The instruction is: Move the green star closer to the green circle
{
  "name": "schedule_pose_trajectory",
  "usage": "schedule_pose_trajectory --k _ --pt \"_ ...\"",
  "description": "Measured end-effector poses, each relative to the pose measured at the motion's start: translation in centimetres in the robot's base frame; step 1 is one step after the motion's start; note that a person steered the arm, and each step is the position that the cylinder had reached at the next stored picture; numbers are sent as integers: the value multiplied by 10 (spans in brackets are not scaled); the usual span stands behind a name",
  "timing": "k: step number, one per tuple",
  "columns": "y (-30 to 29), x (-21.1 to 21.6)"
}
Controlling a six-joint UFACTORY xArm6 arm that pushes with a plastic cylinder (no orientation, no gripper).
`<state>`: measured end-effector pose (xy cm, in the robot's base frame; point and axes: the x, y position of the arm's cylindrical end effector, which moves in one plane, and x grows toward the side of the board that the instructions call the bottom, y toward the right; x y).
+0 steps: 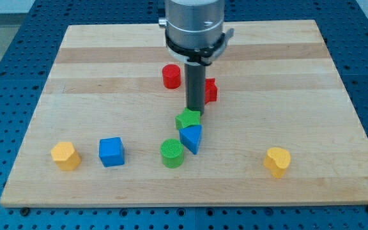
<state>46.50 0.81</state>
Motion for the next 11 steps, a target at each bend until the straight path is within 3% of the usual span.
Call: schedule_pose_trajectory --k 3,6,10,11 --pt "-75 9" --pt "-34 7" --pt "-98 51" --pt "-98 44"
